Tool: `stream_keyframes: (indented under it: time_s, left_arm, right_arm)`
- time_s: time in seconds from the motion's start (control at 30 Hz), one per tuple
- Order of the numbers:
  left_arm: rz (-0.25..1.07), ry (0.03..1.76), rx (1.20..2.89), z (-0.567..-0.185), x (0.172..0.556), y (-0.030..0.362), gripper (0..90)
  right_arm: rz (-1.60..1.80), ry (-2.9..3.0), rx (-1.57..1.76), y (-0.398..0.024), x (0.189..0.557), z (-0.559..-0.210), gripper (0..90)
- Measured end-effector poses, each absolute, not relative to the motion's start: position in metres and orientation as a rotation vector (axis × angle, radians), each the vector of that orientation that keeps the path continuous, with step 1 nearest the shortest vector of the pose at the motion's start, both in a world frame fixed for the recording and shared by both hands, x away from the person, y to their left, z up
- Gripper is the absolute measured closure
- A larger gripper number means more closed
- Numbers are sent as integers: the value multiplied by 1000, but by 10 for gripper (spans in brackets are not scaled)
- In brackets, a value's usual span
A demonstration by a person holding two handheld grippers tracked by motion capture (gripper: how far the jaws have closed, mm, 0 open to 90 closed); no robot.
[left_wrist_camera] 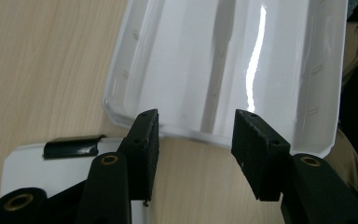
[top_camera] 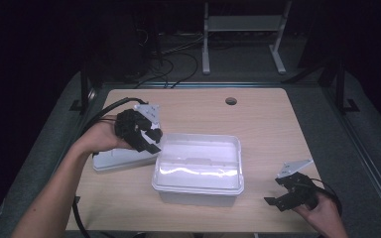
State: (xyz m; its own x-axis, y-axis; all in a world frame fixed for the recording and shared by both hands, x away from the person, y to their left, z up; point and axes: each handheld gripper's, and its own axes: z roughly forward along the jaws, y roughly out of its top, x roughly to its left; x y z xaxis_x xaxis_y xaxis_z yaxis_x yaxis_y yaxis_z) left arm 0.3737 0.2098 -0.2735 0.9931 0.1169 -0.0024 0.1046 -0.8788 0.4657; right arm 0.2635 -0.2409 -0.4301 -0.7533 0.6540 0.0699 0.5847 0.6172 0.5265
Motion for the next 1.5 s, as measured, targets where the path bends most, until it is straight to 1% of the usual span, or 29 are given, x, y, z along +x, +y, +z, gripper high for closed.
stream_keyframes:
  time_s: [0.07, 0.43, 0.7, 0.77, 1.0, 1.13, 1.5]
  left_arm:
    - [46, 183, 2653, -275, 376, 221, 506]
    - [78, 244, 2642, -276, 380, 245, 493]
    - [96, 303, 2635, -288, 388, 264, 481]
    - [95, 328, 2640, -292, 391, 268, 465]
    - [82, 409, 2636, -309, 403, 286, 456]
    - [99, 443, 2625, -317, 409, 298, 447]
    - [82, 478, 2609, -326, 418, 315, 445]
  right_arm:
    - [811, 2709, 1043, -241, 264, -430, 187]
    - [805, 2712, 1040, -240, 265, -431, 186]
    - [802, 2715, 1048, -241, 265, -432, 187]
    - [800, 2716, 1048, -241, 265, -432, 186]
    - [793, 2718, 1048, -241, 266, -432, 186]
    - [781, 2731, 1041, -239, 266, -434, 187]
    - [782, 2749, 1037, -237, 270, -435, 187]
